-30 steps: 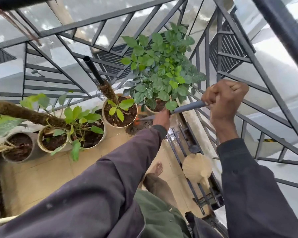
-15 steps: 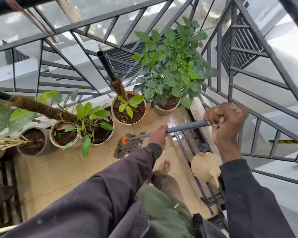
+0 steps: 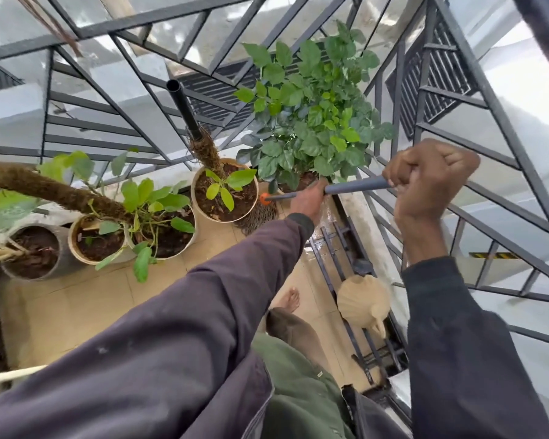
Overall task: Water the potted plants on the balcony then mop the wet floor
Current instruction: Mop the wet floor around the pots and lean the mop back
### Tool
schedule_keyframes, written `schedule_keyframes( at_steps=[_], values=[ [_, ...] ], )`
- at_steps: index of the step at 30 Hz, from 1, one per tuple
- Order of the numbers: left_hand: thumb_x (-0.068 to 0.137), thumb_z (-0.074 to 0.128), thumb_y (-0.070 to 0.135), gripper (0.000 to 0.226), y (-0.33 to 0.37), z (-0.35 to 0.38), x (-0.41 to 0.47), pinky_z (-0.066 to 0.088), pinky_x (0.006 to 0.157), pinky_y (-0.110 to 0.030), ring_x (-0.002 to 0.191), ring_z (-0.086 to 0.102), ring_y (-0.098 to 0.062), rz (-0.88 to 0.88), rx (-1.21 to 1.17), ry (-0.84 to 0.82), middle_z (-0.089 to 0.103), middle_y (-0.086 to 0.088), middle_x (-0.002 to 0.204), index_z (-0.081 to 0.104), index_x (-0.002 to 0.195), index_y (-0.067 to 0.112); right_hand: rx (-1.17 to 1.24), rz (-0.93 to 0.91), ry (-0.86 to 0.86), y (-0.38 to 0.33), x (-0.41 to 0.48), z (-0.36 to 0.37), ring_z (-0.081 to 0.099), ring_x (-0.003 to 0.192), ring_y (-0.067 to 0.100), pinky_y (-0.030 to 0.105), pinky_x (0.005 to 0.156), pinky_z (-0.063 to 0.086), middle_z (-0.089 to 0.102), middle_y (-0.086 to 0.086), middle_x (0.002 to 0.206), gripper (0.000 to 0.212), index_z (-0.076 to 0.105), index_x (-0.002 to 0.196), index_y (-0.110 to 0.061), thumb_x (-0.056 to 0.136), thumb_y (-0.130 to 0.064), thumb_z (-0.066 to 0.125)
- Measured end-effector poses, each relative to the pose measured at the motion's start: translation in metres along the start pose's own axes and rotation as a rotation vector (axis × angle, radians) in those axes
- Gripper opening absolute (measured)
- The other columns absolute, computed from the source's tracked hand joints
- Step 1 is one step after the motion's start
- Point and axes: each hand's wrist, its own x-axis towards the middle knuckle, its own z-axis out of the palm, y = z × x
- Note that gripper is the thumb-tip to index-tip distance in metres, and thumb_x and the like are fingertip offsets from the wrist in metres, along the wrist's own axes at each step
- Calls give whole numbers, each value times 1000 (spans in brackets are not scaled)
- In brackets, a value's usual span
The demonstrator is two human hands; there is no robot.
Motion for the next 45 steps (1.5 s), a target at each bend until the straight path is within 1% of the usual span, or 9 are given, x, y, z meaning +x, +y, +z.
schedule_keyframes(
  at_steps=[3, 10, 13, 20, 25, 32, 36, 40, 45],
  values=[
    [101, 45, 3, 18, 3, 3, 6, 56, 81, -50, 91, 67, -35, -3, 22, -28, 66, -16, 110, 52, 117, 8, 19, 31, 25, -6, 14, -2, 32, 33, 15, 28, 49, 29, 31, -10, 36, 50, 52, 40, -24, 75, 10, 46],
    [100, 47, 1, 35, -23, 18, -36, 51, 73, -46, 86, 67, -36, -66, 131, -5, 68, -16, 103, 48, 133, 14, 34, 171, 16, 3, 7, -10, 30, 32, 12, 25, 54, 32, 29, -11, 36, 45, 49, 39, -24, 75, 2, 47],
    [101, 45, 5, 30, -49, 21, -65, 49, 75, -46, 90, 66, -37, -110, 145, -21, 66, -17, 108, 50, 129, 13, 60, 246, 3, 21, -16, -11, 30, 32, 10, 23, 61, 38, 29, -12, 36, 47, 48, 39, -24, 77, 1, 47],
    [102, 44, 6, 28, -101, 10, -138, 45, 80, -45, 102, 64, -36, -252, 194, -134, 64, -16, 113, 50, 129, 10, 75, 361, -73, 61, -82, -6, 30, 33, 10, 23, 47, 33, 33, -10, 37, 46, 51, 42, -23, 77, 5, 46],
    [96, 46, -1, 42, -115, -14, -149, 45, 82, -47, 108, 62, -36, -273, 228, -77, 64, -15, 119, 49, 136, 12, 170, 262, -192, 38, -94, 32, 23, 34, 14, 30, 49, 28, 31, -9, 37, 52, 50, 41, -27, 74, 12, 43],
    [79, 67, -5, 25, -99, -51, -135, 41, 46, -38, 65, 65, -36, -102, 203, 340, 63, -8, 84, 59, 98, 10, 317, 10, -358, -19, -75, 80, 28, 32, 11, 25, 52, 31, 32, -10, 40, 43, 52, 48, -30, 72, 6, 48],
    [79, 59, -15, 33, -97, -81, -115, 44, 50, -39, 71, 64, -36, -165, 138, 478, 64, -10, 87, 62, 103, 7, 381, -71, -390, -21, -73, 111, 28, 33, 11, 25, 54, 32, 36, -12, 43, 38, 48, 48, -24, 69, 7, 46],
    [78, 56, -17, 47, -134, -76, -118, 49, 58, -45, 78, 65, -40, -238, 32, 454, 64, -13, 91, 53, 108, 18, 232, -74, -381, 8, -96, 134, 40, 37, 12, 32, 47, 32, 45, -16, 47, 42, 54, 52, -21, 73, 14, 46],
    [96, 47, 2, 26, -140, -86, -114, 40, 69, -39, 89, 63, -44, -372, -160, 337, 64, -22, 99, 57, 119, 10, 93, 1, -351, 15, -93, 154, 33, 35, 18, 31, 43, 32, 39, -11, 41, 46, 50, 48, -21, 76, 17, 46]
  ],
)
